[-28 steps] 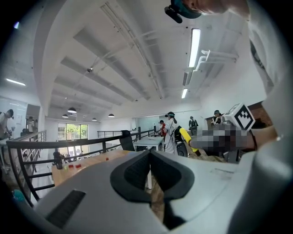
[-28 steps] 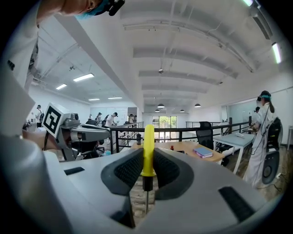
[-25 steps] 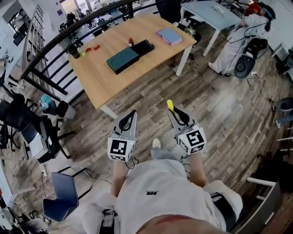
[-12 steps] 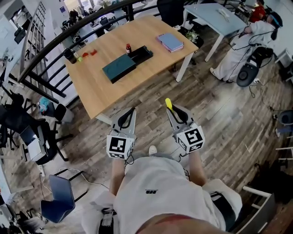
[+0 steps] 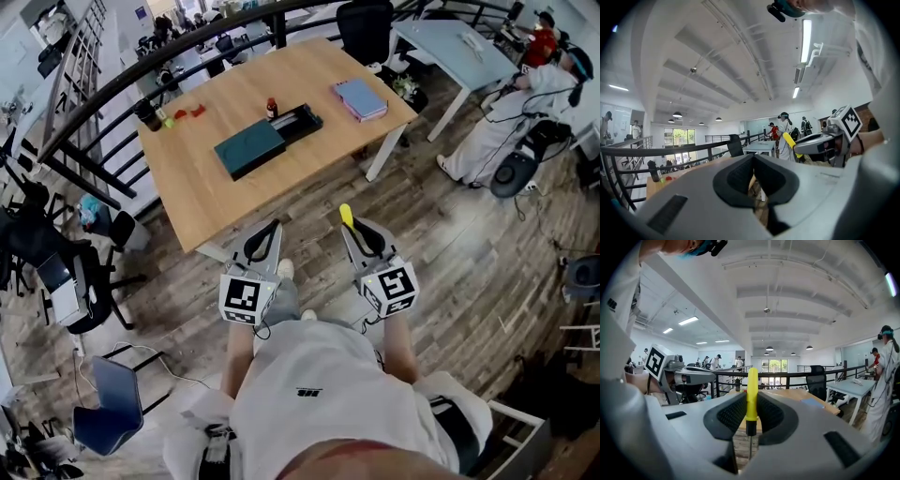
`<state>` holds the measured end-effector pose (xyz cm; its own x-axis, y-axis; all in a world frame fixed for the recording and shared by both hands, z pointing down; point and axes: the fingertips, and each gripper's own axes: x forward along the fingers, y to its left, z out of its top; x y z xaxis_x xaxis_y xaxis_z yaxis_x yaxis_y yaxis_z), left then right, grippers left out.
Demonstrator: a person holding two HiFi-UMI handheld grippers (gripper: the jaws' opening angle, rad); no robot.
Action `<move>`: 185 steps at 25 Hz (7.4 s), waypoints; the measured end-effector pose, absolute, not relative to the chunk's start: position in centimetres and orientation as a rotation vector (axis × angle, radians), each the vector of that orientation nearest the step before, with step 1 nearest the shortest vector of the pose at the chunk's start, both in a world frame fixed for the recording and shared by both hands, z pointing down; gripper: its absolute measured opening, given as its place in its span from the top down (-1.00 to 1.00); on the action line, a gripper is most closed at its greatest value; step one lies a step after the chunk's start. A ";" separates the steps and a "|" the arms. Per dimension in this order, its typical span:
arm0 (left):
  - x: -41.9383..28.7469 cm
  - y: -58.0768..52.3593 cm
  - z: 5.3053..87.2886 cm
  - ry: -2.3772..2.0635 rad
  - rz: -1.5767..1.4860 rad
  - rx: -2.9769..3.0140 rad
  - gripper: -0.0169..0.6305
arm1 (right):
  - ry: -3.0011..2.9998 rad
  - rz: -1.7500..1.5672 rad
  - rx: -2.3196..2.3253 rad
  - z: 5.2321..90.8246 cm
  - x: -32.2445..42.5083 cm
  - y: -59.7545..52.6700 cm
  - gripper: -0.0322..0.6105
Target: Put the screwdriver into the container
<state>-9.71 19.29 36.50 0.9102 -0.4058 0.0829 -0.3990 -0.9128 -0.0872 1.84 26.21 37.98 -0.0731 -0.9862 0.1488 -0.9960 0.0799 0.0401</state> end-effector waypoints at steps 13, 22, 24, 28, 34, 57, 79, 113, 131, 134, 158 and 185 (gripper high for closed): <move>-5.3 6.2 37.6 0.612 -0.176 -3.014 0.91 | -2.173 0.119 2.060 38.4 6.1 13.5 0.71; -2.0 -1.4 37.5 0.522 -0.186 -3.049 0.91 | -2.105 0.168 2.096 38.5 8.7 6.1 0.71; -1.1 -3.0 37.6 0.500 -0.186 -3.056 0.91 | -2.093 0.174 2.102 38.6 9.4 4.4 0.71; 0.2 -5.8 37.9 0.459 -0.187 -3.072 0.91 | -2.069 0.188 2.122 38.9 10.3 1.5 0.71; 1.6 -9.7 38.5 0.410 -0.189 -3.083 0.91 | -2.031 0.205 2.142 39.4 11.4 -2.1 0.71; 7.7 -17.1 42.1 0.358 -0.206 -3.114 0.91 | -2.014 0.268 2.122 42.6 16.4 -9.8 0.71; 16.1 -26.7 51.7 0.786 -0.485 -3.171 0.91 | -2.240 0.454 1.579 52.7 23.6 -23.7 0.71; 15.6 -29.3 61.4 1.152 -0.749 -3.229 0.91 | -2.107 0.451 0.831 69.2 20.1 -28.8 0.71; 15.1 -28.9 62.3 1.214 -0.784 -3.231 0.91 | -2.026 0.478 0.666 73.6 19.1 -28.7 0.71; 15.0 -28.9 62.3 1.221 -0.780 -3.235 0.91 | -2.008 0.485 0.660 74.3 19.3 -28.7 0.71; 14.2 -27.9 62.2 1.173 -0.798 -3.240 0.91 | -1.988 0.466 0.680 75.9 18.6 -28.4 0.70; 12.6 -26.0 57.4 1.008 -0.678 -3.198 0.91 | -2.125 0.407 1.186 62.3 20.8 -26.4 0.91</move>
<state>12.63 -25.98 57.42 0.7525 -0.4856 0.4449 -0.5951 -0.7908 0.1434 20.84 -26.37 62.28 -0.3699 -0.6343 0.6789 -0.8403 0.5401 0.0467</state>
